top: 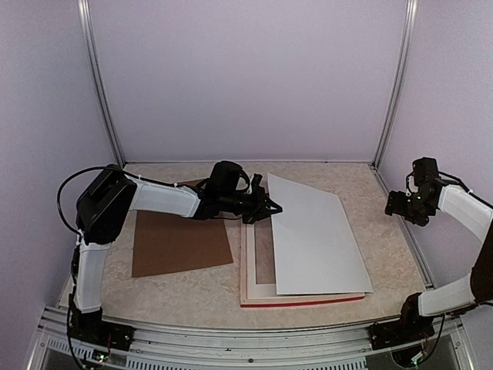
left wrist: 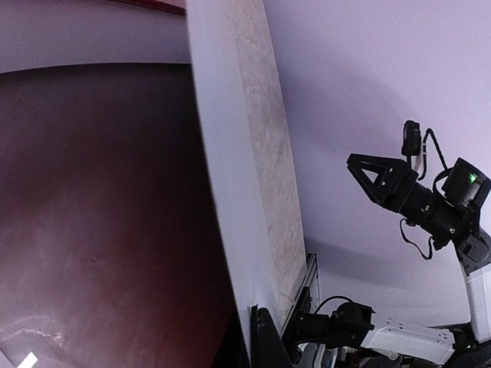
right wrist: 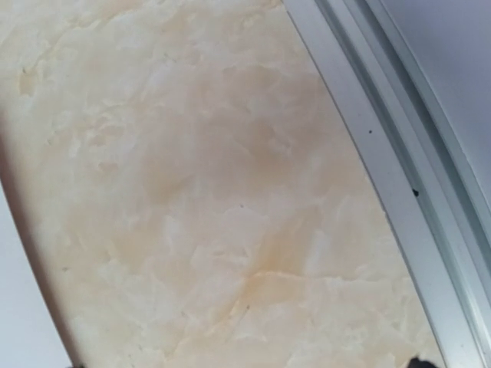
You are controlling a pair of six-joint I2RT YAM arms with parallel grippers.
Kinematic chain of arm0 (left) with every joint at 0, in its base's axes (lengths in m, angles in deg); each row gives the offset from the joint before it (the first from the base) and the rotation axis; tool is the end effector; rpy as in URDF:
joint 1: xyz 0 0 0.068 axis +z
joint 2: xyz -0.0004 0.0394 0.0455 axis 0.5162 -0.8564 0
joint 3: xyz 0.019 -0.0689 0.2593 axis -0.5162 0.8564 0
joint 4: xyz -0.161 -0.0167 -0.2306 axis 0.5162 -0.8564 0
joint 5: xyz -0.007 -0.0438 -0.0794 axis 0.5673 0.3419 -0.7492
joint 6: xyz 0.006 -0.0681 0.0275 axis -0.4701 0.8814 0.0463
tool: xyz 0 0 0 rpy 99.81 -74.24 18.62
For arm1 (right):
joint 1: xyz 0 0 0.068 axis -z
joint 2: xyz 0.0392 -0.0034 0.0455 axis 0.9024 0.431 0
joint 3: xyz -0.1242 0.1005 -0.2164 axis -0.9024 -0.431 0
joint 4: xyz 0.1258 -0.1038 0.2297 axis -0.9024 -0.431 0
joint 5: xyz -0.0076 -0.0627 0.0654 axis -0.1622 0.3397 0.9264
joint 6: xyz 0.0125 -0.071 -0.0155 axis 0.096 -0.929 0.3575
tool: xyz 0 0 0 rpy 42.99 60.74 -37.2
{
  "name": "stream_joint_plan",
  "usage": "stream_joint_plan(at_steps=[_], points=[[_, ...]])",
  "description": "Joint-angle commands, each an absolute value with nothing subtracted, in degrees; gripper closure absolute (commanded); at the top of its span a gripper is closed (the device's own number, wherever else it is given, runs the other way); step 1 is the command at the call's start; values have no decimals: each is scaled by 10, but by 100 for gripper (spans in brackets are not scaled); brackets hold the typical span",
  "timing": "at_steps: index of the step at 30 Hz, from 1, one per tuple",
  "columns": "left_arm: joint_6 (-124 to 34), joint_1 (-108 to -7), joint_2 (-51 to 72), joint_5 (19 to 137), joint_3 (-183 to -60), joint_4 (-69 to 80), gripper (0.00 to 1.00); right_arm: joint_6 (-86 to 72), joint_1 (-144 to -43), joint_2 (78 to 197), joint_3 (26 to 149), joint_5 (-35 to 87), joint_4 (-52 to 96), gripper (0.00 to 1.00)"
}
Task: Put the photo into the frame
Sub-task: Adjust the photo, then place the photo on the mat board.
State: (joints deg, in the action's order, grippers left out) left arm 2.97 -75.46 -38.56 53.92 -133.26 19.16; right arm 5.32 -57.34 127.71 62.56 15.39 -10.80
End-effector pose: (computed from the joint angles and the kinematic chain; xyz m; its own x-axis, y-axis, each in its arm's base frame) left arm 0.3510 -0.3892 0.1486 -0.9608 -0.0858 -0.2638 0.2119 0.3870 -0.8974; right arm 0.2849 -0.0387 0.2129 -0.7077 0.4156 -0.5714 0.4055 0.9012 0.1533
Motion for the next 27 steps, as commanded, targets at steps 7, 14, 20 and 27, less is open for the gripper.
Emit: stream_joint_plan(at_steps=[7,14,20,27], points=[[-16,-742,-398,527,-1357,126,100,52,-566,1276,632,164,-107,10],[-74,-735,-402,540,-1375,58,100,50,-566,1278,629,177,-100,10],[-103,-728,-411,555,-1390,13,100,48,-566,1278,628,180,-100,11],[-111,-721,-401,568,-1376,4,100,47,-567,1283,627,182,-95,11]])
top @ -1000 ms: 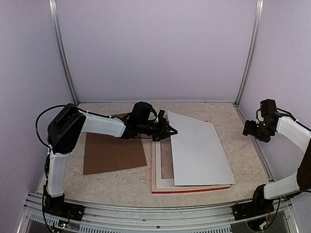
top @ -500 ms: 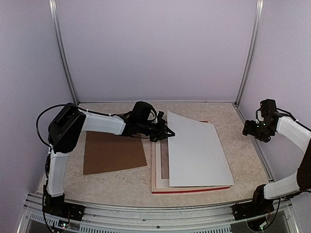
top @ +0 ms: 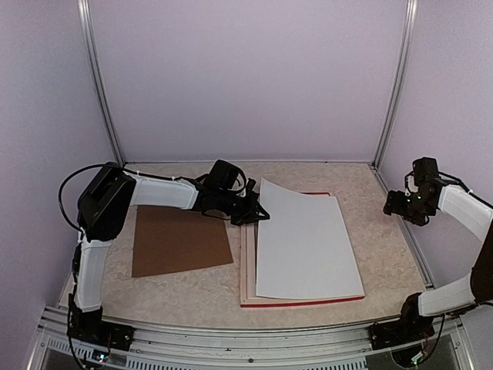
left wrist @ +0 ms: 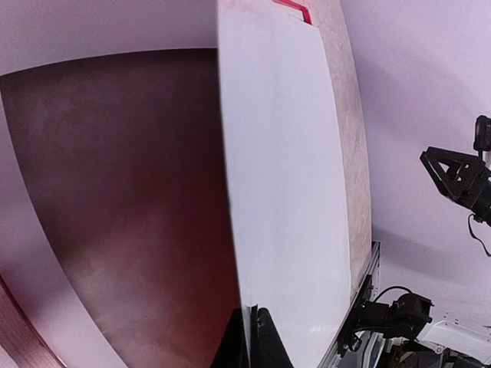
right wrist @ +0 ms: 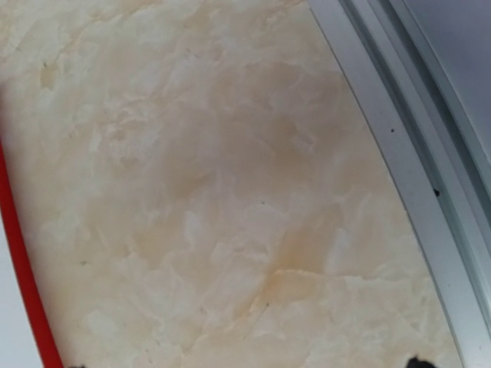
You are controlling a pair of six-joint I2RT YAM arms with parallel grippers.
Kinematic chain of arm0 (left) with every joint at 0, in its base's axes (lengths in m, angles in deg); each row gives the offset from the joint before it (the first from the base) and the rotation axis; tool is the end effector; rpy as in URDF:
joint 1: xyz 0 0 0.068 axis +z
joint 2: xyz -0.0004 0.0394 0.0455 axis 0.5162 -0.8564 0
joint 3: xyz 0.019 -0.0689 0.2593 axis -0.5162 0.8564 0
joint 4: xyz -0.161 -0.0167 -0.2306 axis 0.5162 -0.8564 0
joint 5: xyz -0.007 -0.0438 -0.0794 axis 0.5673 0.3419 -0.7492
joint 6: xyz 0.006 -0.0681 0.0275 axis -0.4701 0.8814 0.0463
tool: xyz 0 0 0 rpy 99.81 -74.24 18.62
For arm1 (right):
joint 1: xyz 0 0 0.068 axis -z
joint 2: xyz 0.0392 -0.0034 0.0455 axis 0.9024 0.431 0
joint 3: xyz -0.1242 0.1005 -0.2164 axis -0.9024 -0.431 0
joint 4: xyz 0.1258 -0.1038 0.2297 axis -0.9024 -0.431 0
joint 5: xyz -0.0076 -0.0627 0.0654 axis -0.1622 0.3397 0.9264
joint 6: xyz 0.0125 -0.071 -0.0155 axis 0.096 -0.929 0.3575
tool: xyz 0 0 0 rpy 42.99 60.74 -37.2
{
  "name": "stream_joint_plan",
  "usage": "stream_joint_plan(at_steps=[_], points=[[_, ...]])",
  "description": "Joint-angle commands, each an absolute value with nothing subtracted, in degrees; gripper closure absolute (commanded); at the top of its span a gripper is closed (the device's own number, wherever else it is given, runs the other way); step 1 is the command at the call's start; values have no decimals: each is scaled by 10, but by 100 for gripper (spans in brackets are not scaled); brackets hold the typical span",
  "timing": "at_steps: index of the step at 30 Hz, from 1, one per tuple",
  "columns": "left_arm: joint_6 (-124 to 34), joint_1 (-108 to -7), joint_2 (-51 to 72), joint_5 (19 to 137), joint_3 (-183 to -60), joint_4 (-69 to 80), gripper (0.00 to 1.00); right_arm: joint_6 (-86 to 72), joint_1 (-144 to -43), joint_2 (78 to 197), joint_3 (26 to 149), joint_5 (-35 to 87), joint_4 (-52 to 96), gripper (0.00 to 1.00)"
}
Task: Put the photo into the frame
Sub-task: Place the photo on the mat board.
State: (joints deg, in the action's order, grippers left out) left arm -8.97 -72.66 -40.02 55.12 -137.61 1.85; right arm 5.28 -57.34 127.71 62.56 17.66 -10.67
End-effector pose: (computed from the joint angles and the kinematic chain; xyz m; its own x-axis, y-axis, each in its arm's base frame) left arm 0.3668 -0.3677 0.1298 -0.9602 -0.0005 -0.2793 0.2304 0.5637 -0.7932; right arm 0.2855 -0.0363 0.2130 -0.7142 0.4161 -0.5628 0.3828 0.9054 0.1837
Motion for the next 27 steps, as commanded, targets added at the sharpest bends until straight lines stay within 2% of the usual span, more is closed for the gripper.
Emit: stream_joint_plan(at_steps=[1,27], points=[[-112,-721,-401,570,-1375,4,100,47,-566,1284,628,182,-95,11],[-127,-719,-397,601,-1373,-6,100,44,-567,1284,627,189,-94,11]])
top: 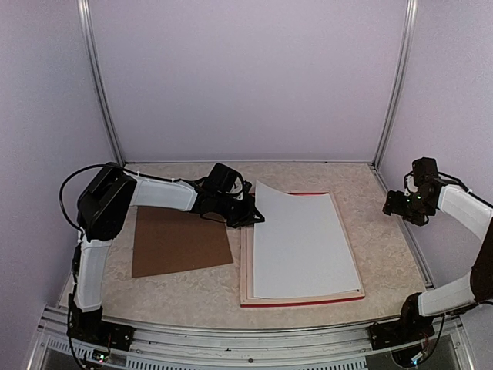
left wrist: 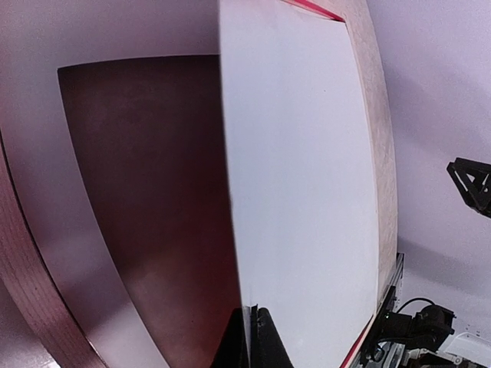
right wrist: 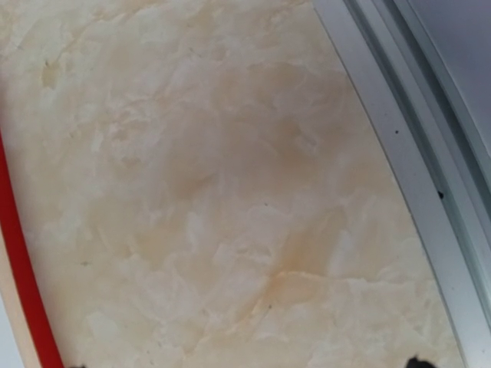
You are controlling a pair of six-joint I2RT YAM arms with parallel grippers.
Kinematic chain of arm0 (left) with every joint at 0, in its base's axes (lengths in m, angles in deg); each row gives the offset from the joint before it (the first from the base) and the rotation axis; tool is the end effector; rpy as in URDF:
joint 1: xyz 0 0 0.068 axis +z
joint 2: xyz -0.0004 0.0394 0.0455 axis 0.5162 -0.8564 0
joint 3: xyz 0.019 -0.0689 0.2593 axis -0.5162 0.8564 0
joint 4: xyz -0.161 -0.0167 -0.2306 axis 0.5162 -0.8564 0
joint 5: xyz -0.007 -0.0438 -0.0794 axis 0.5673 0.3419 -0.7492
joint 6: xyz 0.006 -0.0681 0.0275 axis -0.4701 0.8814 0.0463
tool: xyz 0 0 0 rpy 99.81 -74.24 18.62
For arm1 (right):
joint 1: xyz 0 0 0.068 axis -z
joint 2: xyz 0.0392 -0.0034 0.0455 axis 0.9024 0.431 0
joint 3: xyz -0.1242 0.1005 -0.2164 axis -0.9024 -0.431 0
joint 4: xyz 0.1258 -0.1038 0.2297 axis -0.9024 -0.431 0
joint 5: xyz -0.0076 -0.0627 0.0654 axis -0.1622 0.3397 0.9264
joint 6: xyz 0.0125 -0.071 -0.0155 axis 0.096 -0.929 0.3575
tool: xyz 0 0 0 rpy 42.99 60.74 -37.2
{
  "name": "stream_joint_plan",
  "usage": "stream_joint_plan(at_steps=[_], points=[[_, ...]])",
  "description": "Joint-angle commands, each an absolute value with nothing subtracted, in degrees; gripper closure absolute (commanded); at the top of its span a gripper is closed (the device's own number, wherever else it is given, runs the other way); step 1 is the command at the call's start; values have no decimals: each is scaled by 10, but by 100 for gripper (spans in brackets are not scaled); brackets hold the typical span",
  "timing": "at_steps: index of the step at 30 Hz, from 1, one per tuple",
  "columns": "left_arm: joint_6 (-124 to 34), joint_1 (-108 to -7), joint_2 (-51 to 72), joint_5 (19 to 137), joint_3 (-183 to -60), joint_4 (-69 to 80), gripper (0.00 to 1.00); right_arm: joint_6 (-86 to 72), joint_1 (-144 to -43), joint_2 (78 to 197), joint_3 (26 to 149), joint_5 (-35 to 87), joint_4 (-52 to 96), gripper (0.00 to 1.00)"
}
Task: Put the photo into the frame
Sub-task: Place the photo on the mat board.
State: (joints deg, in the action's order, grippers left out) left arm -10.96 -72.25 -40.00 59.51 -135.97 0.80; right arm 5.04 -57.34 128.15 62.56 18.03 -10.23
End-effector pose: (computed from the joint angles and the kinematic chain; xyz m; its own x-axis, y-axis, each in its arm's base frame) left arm 0.3680 -0.3583 0.1169 -0.9521 -0.0225 -0.3048 0.2229 0.6313 -0.7428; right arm 0.2872 -0.0361 0.2116 -0.7170 0.4125 -0.5619 0.3762 0.9076 0.1863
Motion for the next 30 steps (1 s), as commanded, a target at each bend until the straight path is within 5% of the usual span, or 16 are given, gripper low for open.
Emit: stream_joint_plan(at_steps=[1,30], points=[[-131,-718,-399,602,-1376,-11,100,43,-567,1285,627,196,-95,11],[-177,-716,-428,605,-1432,-73,100,43,-568,1289,623,201,-92,11]])
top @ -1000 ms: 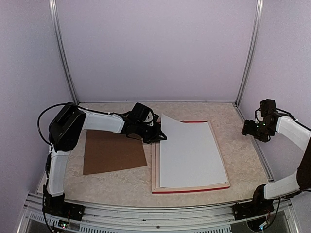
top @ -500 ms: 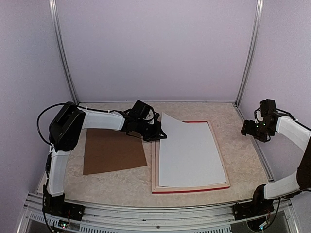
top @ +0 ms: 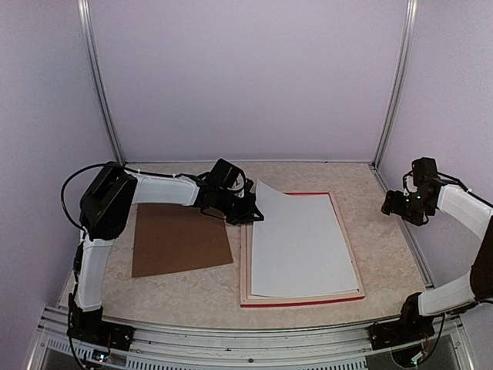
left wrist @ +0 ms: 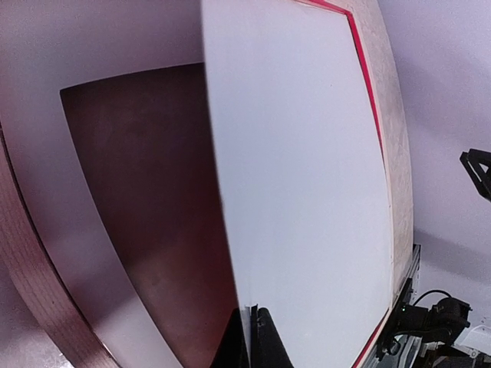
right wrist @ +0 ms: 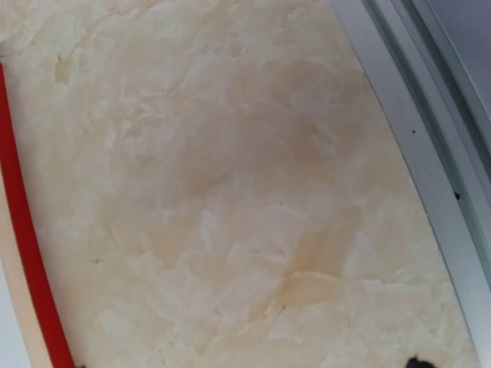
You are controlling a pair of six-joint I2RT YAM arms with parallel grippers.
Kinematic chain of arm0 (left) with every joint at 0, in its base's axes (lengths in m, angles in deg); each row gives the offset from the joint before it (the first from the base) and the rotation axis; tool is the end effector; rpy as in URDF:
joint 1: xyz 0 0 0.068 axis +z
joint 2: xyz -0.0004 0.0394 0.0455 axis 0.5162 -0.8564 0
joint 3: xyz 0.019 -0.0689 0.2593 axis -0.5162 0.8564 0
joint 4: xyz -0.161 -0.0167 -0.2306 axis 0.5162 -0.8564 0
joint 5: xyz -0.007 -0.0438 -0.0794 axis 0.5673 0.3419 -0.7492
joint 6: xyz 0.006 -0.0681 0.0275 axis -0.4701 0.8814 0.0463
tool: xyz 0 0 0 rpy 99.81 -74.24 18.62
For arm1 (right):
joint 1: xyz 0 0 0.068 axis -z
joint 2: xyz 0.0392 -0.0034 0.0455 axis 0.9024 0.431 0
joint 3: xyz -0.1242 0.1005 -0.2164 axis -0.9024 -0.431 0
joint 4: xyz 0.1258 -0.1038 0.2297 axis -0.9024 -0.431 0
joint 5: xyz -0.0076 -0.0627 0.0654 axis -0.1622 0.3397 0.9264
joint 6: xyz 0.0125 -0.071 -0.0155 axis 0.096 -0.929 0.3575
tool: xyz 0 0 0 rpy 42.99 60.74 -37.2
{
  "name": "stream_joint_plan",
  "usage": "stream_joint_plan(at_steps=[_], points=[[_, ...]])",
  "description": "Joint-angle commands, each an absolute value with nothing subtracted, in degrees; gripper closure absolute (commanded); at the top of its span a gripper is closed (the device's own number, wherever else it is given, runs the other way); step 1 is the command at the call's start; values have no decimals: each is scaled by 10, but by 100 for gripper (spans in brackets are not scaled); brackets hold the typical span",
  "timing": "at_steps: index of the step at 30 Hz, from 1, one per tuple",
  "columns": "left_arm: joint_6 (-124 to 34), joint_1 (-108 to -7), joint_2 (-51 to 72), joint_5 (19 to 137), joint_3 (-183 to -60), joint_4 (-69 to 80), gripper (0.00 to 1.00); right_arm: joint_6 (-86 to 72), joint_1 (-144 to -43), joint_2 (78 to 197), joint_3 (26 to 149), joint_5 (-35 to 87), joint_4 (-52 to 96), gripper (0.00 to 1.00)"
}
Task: Put the photo into the frame
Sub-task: Place the photo on the mat board.
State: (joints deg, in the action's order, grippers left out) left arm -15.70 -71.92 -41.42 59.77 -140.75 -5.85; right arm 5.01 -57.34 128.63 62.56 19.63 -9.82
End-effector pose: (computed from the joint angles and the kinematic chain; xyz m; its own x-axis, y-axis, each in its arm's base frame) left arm 0.3754 -0.3605 0.1221 -0.9450 0.0350 -0.3251 0.2657 0.6619 -0.7009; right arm 0.2890 -0.0346 0.2099 -0.7231 0.4127 -0.5539 0.3605 0.9095 0.2070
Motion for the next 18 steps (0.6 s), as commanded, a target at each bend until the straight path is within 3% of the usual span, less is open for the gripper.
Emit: stream_joint_plan(at_steps=[1,18], points=[[-179,-716,-429,604,-1435,-76,100,43,-568,1289,623,201,-91,11],[-185,-724,-442,606,-1454,-93,97,44,-567,1289,621,206,-90,11]])
